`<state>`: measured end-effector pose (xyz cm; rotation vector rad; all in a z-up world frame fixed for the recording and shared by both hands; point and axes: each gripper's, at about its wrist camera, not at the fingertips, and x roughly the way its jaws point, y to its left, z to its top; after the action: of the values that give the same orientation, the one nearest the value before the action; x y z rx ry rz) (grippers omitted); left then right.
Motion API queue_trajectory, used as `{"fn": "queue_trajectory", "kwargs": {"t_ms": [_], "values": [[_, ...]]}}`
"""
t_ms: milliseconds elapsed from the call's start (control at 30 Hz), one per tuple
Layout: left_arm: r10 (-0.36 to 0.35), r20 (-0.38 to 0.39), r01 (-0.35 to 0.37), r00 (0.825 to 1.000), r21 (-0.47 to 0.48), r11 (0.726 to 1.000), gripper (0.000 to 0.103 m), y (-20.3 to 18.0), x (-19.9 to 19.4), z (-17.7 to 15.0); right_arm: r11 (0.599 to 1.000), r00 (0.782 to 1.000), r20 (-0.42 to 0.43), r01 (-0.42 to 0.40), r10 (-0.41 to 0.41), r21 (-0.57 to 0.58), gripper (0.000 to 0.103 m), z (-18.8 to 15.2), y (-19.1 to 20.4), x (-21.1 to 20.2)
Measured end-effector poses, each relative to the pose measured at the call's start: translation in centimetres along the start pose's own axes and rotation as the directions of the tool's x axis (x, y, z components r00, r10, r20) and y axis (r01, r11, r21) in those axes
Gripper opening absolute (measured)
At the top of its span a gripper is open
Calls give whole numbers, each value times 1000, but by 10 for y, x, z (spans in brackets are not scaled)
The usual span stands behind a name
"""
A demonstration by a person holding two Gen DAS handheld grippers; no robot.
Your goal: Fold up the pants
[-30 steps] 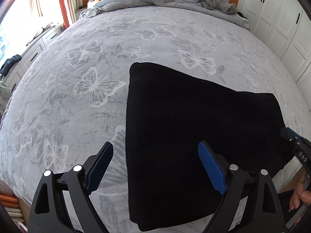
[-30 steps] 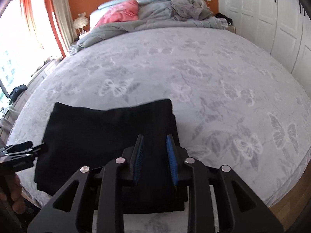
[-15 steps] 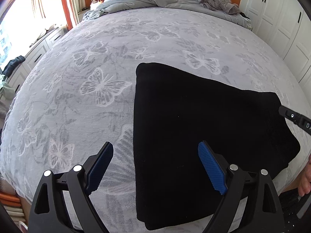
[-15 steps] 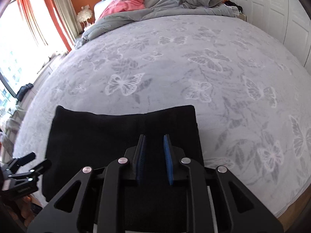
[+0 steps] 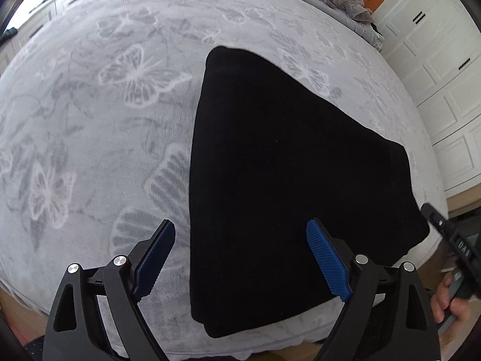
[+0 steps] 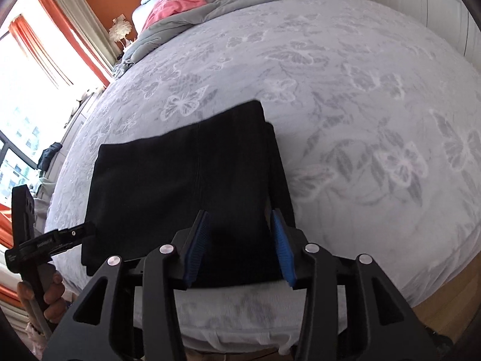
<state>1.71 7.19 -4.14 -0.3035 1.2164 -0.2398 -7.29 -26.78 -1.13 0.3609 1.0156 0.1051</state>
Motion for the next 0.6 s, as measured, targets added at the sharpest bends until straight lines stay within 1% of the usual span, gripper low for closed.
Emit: {"fn": "queue_trajectory", "kwargs": {"t_ms": [33, 67, 133, 167, 233, 300, 333, 400, 433, 467, 500, 567, 600], "values": [[-19, -10, 19, 1000, -19, 1000, 86, 3, 0, -2, 1000, 1000, -2, -9, 9, 17, 47, -5, -4, -1], [-28, -9, 28, 1000, -29, 999, 86, 5, 0, -4, 1000, 1000, 1, -9, 9, 26, 54, -10, -6, -2], [-29, 14, 29, 999, -23, 999, 86, 3, -5, -8, 998, 1000, -2, -31, 31, 57, 58, -14, -12, -3], [-35, 26, 35, 999, -9, 999, 86, 0, -8, -10, 996, 999, 8, -46, 46, 81, 58, -15, -15, -5], [-53, 58, 50, 997, 41, 998, 86, -12, -17, -16, 988, 994, 4, -107, 107, 114, 58, -14, -21, -4], [-68, 100, 55, 993, 126, 991, 87, -32, -26, -25, 977, 987, -26, -151, 157, 152, 60, -8, -25, 4], [-81, 113, 60, 990, 175, 983, 87, -44, -29, -31, 976, 987, -38, -151, 158, 155, 58, -4, -26, 8], [-113, 99, 81, 989, 282, 956, 89, -71, -29, -45, 976, 984, -67, -152, 164, 157, 32, 2, -26, 14], [-120, 85, 86, 989, 328, 941, 91, -83, -27, -52, 967, 976, -75, -188, 203, 171, 30, 5, -25, 14], [-124, 74, 89, 989, 369, 925, 91, -94, -24, -59, 961, 970, -67, -222, 235, 163, 15, 10, -21, 8], [-118, 67, 82, 991, 401, 912, 91, -103, -21, -65, 960, 965, -43, -251, 258, 125, 14, 16, -11, -6], [-87, 62, 49, 994, 451, 891, 91, -117, -16, -74, 940, 943, 20, -333, 332, 75, 13, 28, 5, -38], [-78, 65, 39, 995, 464, 885, 91, -121, -15, -74, 933, 933, 54, -358, 356, 34, 13, 33, 14, -56]]}}
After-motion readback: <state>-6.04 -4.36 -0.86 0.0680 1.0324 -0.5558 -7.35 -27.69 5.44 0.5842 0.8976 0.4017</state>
